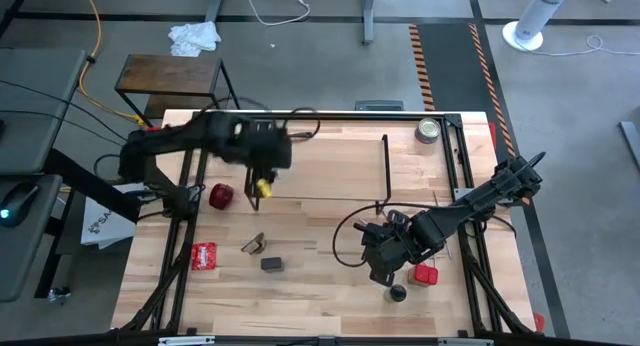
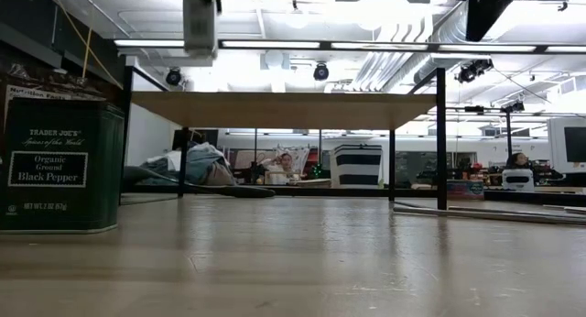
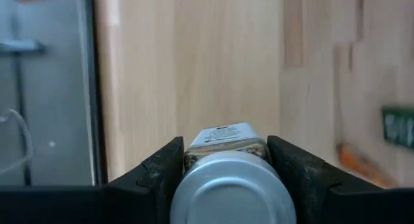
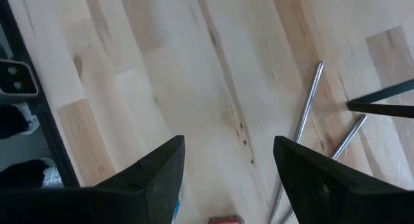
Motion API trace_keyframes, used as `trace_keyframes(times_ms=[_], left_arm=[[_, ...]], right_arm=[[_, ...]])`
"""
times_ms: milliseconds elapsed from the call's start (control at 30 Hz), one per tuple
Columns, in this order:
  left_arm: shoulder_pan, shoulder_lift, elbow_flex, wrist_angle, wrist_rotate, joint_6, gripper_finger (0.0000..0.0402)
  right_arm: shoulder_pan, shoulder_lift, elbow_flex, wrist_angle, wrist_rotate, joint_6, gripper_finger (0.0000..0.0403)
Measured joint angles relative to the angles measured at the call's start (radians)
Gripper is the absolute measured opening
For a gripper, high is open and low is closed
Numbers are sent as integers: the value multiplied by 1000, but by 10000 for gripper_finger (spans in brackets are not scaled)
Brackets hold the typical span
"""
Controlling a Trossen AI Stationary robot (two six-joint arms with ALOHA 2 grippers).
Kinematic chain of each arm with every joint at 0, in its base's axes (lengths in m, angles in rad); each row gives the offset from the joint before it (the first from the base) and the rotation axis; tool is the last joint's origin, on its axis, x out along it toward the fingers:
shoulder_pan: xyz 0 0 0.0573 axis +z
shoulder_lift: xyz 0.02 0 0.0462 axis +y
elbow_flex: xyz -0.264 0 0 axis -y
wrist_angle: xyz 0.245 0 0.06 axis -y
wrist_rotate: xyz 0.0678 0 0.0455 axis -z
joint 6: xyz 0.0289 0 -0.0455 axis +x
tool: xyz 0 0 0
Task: Shelf spices
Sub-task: Put the white seasoning bottle on the shelf, then put the black seasoning can on the shelf
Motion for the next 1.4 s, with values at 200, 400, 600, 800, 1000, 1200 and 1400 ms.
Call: trace_keyframes(times_ms=[200,400,600,800,1000,1200,1400], left_arm=[[127,44,-52,-10,71,153,189],[191,45,-125,7,144,195,189],[201,43,-161,11,151,226,189],[200,46,-170,53,105,214,274],[200,44,-169,66,108,201,313],[195,40,-144,57,127,198,309],[174,39,-12,72,149,147,309]], right_arm=[[-2,0,0,4,46,22,233],[-2,0,0,4,54,44,233],[-2,0,0,4,57,42,233],[-2,0,0,2,57,44,233],[-2,0,0,2,58,44,233],[-2,0,0,2,58,52,233],[-4,0,0,6,58,52,233]])
